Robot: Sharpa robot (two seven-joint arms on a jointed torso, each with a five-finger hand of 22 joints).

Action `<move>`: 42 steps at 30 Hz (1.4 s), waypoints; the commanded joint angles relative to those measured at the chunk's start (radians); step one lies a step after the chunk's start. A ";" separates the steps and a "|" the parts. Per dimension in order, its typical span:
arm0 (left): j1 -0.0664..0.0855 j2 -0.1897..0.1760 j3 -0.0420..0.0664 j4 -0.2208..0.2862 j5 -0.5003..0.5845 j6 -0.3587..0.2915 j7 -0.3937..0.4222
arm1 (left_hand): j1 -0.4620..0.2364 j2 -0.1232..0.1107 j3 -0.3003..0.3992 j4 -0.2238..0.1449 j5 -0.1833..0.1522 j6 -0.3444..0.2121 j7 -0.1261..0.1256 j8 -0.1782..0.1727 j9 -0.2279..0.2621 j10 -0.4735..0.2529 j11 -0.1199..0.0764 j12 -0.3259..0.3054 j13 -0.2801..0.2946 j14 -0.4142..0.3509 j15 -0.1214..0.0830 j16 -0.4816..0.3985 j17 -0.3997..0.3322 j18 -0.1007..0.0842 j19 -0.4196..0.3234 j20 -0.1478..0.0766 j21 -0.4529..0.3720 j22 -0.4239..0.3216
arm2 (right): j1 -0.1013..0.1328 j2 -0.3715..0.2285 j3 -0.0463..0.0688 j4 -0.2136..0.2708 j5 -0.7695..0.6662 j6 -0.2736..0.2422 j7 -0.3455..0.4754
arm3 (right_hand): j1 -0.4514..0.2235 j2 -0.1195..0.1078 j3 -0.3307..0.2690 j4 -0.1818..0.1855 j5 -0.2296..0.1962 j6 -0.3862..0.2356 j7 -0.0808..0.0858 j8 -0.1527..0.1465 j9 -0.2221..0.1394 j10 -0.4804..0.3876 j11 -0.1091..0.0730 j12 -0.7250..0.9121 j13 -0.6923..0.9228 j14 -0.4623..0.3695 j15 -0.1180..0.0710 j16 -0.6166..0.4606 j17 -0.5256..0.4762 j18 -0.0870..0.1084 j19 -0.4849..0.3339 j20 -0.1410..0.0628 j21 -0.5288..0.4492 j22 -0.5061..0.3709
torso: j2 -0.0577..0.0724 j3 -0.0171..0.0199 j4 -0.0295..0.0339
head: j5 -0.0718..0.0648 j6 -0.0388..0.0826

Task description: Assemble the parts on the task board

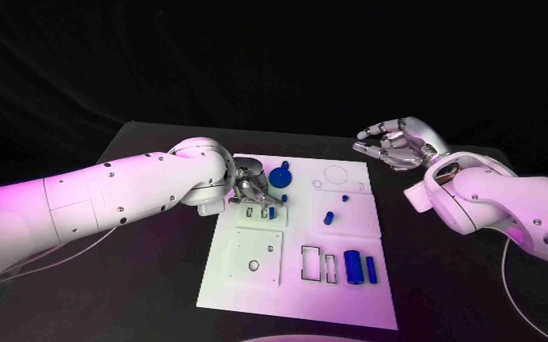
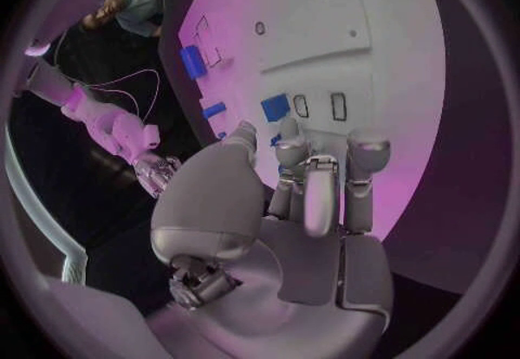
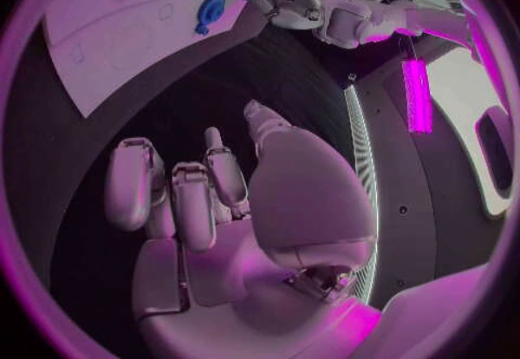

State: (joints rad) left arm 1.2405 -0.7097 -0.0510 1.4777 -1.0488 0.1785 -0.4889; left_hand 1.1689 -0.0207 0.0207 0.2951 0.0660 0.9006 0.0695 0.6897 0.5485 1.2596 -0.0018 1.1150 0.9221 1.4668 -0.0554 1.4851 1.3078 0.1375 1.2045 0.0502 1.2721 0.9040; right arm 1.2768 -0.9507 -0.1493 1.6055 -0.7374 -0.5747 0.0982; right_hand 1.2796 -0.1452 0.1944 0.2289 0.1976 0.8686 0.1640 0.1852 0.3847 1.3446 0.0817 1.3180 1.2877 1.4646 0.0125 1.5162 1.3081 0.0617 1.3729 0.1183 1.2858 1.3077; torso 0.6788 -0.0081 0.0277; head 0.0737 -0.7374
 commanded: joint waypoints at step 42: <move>0.004 0.036 -0.010 -0.028 -0.007 0.070 -0.009 | -0.011 -0.140 0.395 -0.001 0.008 -0.017 -0.016 0.003 0.119 -0.001 -0.014 0.022 0.001 0.052 -0.016 -0.002 0.065 -0.014 -0.006 -0.007 0.028 0.029 | -0.007 0.010 -0.002 -0.010 -0.002 0.036 -0.024 | 0.015 0.001 -0.007 0.018 0.036 -0.002 -0.001 0.015 0.003 -0.006 -0.003 -0.009 -0.006 0.059 -0.007 -0.009 0.060 0.020 -0.007 -0.007 -0.014 -0.005 | 0.005 -0.0053 0.0034 | -0.010 -0.015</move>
State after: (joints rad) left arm 1.2429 -0.6768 -0.0607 1.4486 -1.0598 0.2293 -0.4981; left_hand 1.1591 -0.1528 0.4035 0.2943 0.0729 0.8837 0.0598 0.6965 0.6654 1.2599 -0.0092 1.1334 0.9242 1.4668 -0.0624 1.4851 1.3076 0.1311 1.2005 0.0463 1.2944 0.9320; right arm 1.2714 -0.9422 -0.1512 1.5954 -0.7365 -0.5554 0.0760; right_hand 1.2874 -0.1452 0.1891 0.2402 0.2304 0.8686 0.1640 0.1971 0.3858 1.3446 0.0818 1.3140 1.2826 1.4646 0.0125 1.5123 1.3077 0.0616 1.3693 0.1147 1.2777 1.3035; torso 0.6830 -0.0135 0.0313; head 0.0622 -0.7524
